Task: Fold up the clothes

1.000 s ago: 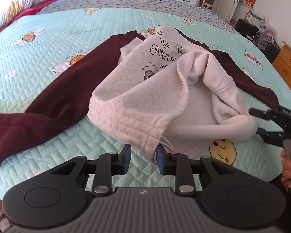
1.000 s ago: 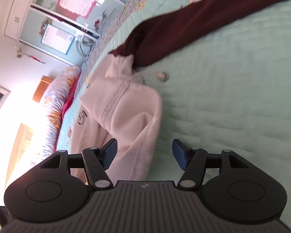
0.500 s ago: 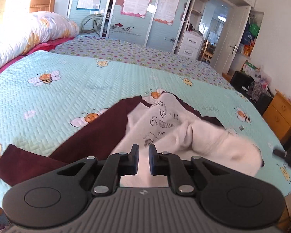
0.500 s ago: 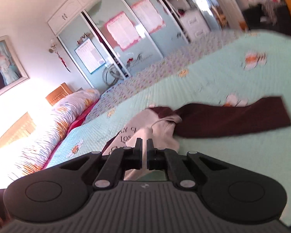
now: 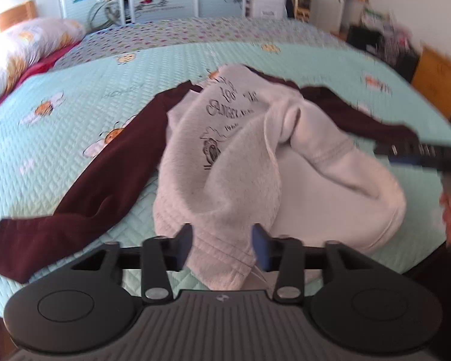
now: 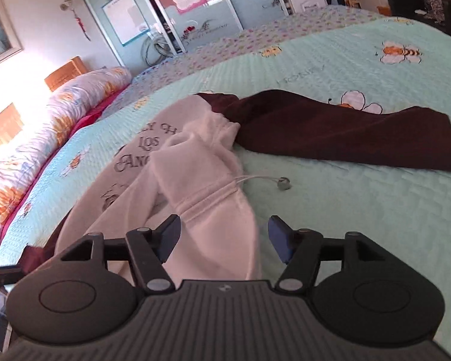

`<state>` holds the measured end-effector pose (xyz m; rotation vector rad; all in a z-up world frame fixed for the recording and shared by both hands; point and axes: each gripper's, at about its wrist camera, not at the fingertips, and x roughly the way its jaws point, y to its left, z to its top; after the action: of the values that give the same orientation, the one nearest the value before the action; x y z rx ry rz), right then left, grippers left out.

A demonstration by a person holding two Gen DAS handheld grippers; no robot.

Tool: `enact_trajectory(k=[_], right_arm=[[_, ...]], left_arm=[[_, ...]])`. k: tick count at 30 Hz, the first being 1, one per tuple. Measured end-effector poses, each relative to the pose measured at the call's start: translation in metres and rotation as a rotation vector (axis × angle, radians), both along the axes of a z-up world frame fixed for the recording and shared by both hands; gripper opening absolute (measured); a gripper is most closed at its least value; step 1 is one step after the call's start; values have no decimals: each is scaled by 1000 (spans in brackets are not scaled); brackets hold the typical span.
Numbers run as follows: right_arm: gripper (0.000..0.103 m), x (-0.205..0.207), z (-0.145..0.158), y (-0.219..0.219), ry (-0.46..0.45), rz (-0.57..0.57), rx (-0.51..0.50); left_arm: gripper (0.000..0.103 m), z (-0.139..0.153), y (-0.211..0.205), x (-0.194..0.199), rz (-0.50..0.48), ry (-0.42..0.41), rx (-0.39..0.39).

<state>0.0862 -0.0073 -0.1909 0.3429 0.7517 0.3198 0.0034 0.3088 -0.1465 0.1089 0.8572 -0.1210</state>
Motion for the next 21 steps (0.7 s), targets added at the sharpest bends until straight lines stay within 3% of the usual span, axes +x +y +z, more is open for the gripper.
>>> enact_trajectory(k=[4, 6, 7, 8, 9, 12, 17, 21], right_arm=[[65, 41, -25, 8, 112, 28, 21], [62, 44, -29, 14, 116, 49, 12], [46, 46, -31, 17, 116, 60, 5], [21, 47, -33, 21, 115, 72, -1], [15, 44, -32, 24, 97, 77, -19], [6, 30, -24, 30, 29, 89, -54], [4, 4, -6, 25, -71, 89, -12], [3, -17, 16, 22, -149, 102, -11]], left_arm=[[52, -33, -29, 21, -57, 62, 84], [52, -53, -37, 28, -63, 74, 152], [52, -61, -39, 31, -56, 80, 182], [52, -70, -38, 34, -42, 92, 205], [53, -78, -35, 36, -25, 106, 215], [51, -82, -23, 37, 10, 105, 182], [27, -73, -7, 35, 44, 61, 119], [21, -53, 16, 27, 104, 17, 46]])
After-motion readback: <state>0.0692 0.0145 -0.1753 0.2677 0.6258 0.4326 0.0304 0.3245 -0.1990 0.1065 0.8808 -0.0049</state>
